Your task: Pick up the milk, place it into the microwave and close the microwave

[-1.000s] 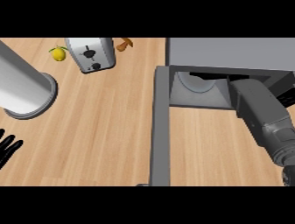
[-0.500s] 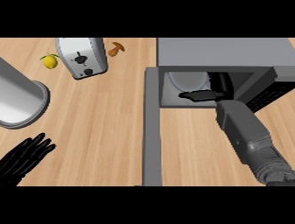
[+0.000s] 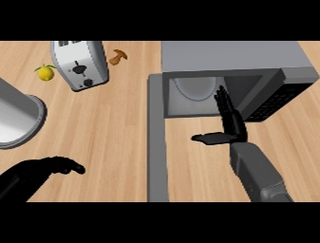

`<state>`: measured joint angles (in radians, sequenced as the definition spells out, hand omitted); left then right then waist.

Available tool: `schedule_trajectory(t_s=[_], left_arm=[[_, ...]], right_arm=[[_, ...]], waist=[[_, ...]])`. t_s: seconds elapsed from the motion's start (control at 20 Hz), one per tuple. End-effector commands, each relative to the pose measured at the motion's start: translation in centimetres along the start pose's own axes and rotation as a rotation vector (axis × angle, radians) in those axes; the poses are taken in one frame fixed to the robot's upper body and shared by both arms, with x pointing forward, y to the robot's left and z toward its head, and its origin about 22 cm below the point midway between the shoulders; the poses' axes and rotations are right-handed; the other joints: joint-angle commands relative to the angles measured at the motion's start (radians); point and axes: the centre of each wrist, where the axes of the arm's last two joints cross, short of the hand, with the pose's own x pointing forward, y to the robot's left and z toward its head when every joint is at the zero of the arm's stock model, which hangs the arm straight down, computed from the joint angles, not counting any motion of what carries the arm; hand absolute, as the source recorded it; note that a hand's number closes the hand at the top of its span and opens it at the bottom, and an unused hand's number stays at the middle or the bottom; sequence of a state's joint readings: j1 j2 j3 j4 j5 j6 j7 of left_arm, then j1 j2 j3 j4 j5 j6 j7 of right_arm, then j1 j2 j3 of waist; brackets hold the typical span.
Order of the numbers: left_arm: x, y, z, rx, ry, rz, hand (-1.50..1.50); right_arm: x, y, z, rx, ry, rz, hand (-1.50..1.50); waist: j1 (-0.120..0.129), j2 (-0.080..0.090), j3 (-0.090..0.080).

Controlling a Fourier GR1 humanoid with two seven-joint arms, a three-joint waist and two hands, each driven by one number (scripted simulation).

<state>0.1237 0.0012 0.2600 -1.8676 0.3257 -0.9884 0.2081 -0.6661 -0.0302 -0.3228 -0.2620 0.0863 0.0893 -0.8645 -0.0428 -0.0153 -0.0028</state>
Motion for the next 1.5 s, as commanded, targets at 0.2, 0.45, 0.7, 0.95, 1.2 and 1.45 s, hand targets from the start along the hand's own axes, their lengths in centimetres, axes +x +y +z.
schedule_trajectory(t_s=[0.2, 0.45, 0.7, 0.95, 1.2, 1.45], left_arm=[[-1.3, 0.0, -2.7, -0.012, 0.040, -0.047, 1.50], [-2.1, -2.1, -5.3, -0.100, 0.102, -0.090, 1.50], [-2.6, -2.4, -9.0, -0.160, 0.077, -0.172, 1.50], [-4.4, -5.2, -9.5, -0.191, 0.039, -0.191, 1.50], [-7.6, -8.5, -12.1, -0.235, 0.032, -0.171, 1.50], [-9.2, -13.7, -14.3, -0.329, 0.097, -0.168, 1.50]], right_arm=[[-3.2, -4.3, 9.0, -0.031, 0.048, 0.052, -1.50], [-3.7, -6.0, 14.1, -0.102, 0.028, 0.050, -1.50], [-1.5, -10.2, 17.3, -0.135, -0.032, 0.066, -1.50], [0.4, -11.5, 22.9, -0.120, -0.037, 0.032, -1.50], [4.7, -12.4, 23.7, -0.075, -0.127, 0.036, -1.50], [8.2, -12.7, 24.7, 0.009, -0.156, -0.031, -1.50]], waist=[[-0.039, -0.006, -0.004], [-0.050, -0.007, -0.005], [-0.040, 0.004, -0.004], [-0.025, 0.002, -0.005], [-0.023, 0.010, -0.004], [-0.035, 0.013, -0.002]])
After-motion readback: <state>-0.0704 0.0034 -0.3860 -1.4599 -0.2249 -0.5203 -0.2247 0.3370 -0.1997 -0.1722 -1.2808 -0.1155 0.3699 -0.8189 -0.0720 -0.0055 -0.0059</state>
